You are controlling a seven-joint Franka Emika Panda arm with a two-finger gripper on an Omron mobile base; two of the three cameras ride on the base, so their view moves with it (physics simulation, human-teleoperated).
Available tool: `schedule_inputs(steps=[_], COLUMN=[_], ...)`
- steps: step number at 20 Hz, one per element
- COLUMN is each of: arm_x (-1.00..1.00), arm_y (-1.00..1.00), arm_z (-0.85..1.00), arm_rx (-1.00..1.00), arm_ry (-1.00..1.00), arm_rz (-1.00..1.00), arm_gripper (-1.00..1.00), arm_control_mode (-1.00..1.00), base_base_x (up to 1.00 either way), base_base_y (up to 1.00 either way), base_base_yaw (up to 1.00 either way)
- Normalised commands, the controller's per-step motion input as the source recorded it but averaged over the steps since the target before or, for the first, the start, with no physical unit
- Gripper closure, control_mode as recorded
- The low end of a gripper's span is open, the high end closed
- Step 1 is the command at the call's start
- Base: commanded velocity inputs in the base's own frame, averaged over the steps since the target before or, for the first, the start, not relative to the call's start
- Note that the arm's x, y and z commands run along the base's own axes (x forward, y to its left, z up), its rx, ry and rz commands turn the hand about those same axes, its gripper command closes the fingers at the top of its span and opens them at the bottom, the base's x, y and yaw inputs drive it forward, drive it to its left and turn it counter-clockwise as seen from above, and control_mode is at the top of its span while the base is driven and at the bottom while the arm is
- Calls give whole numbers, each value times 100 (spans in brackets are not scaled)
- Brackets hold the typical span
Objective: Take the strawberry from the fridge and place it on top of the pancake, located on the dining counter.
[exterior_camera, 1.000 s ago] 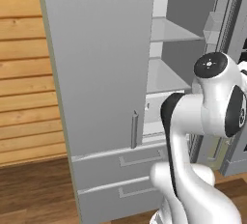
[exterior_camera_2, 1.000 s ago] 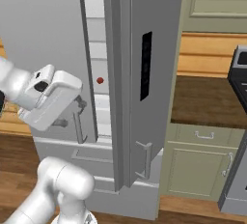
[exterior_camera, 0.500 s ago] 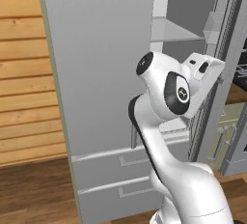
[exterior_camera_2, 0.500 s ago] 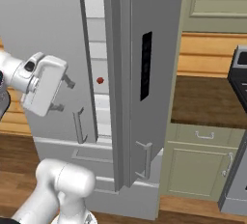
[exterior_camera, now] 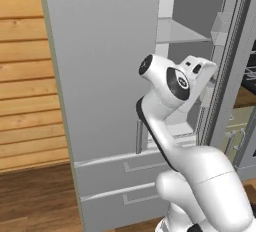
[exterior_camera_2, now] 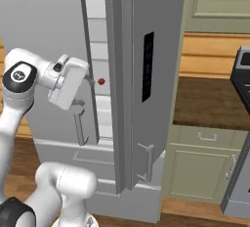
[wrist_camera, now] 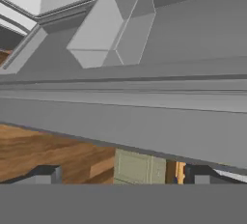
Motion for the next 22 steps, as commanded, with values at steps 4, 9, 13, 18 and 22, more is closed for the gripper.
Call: schedule_inputs(steps=[4, 9, 13, 18, 22], arm_x=[54, 38, 10, 5, 0], arm_y=[-51, -27, -44, -66, -71], arm_z=[-64, -49, -35, -27, -18], arm_rx=[-1, -2, -3, 0, 0], arm_ry=[0, 0, 2, 1, 0], arm_rz=[0, 0, -2, -5, -3], arm_gripper=[-100, -100, -100, -100, -100], arm_control_mode=[-100, -100, -100, -100, -100], base_base_x=[0, 0, 0, 0, 0], base_base_y=[0, 0, 0, 0, 0], base_base_yaw=[0, 0, 0, 0, 0])
